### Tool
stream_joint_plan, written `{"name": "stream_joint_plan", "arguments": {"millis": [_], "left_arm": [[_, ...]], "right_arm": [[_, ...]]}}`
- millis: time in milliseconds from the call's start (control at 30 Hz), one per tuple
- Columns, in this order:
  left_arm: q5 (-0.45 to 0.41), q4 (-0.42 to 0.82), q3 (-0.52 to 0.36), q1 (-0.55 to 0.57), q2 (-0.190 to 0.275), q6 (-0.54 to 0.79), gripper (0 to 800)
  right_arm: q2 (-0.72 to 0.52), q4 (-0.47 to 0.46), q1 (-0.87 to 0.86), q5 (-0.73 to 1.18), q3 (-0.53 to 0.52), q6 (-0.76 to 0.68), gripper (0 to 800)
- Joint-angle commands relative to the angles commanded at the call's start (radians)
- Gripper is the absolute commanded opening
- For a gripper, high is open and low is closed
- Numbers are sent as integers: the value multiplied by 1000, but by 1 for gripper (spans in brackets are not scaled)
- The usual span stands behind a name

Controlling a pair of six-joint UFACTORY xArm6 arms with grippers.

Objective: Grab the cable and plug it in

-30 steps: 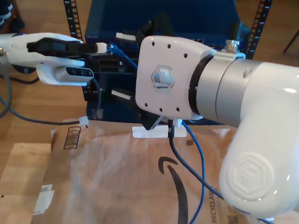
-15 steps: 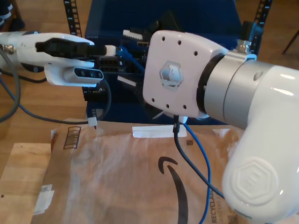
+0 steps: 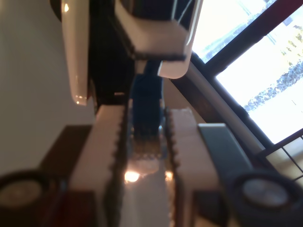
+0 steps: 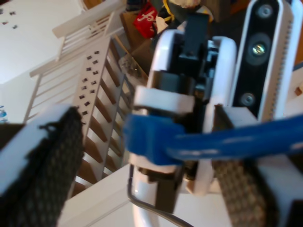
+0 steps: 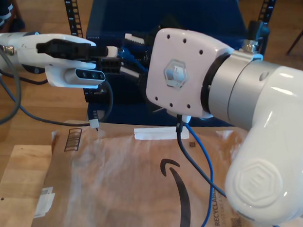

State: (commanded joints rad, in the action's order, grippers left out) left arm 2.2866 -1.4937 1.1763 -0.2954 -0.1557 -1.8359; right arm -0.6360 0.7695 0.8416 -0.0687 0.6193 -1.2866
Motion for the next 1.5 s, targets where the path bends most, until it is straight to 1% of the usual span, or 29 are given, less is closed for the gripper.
{"name": "stream_joint_plan", "arguments": {"millis": [100,267,333,800,1000,1067,1100,1133,1167,1200,1233,1300,1367,1433,1500], "left_arm": [[0,0,0,0,0,2,24],[0,2,0,3,0,2,24],[0,2,0,21,0,2,24],[-2,0,8,21,2,0,24],[-2,0,8,21,2,0,24],[-2,0,8,21,2,0,25],[-2,-2,8,21,2,2,49],[0,-2,2,21,2,0,195],[2,-3,-3,20,2,0,438],[9,-5,-5,18,2,2,536],[15,-6,-3,17,3,2,610],[15,-6,0,14,3,0,786],[6,-3,5,8,9,2,797],[-17,-3,11,-26,15,2,798],[-87,2,12,-81,20,2,798]], "right_arm": [[0,0,2,0,0,0,345],[2,2,2,0,0,0,335],[3,2,2,0,2,0,331],[2,2,0,0,0,0,283],[2,2,0,0,0,0,220],[2,2,0,0,-2,-2,166],[2,2,0,0,-2,-2,132],[2,0,0,-2,-2,-2,77],[2,0,0,-2,-2,-3,54],[2,0,0,-5,-2,-3,37],[2,0,2,-9,-2,-3,27],[5,0,2,-11,-2,-3,14],[8,0,0,-12,-2,-3,8],[17,0,-12,-17,2,-3,1],[35,-2,-63,-41,6,-2,1]]}}
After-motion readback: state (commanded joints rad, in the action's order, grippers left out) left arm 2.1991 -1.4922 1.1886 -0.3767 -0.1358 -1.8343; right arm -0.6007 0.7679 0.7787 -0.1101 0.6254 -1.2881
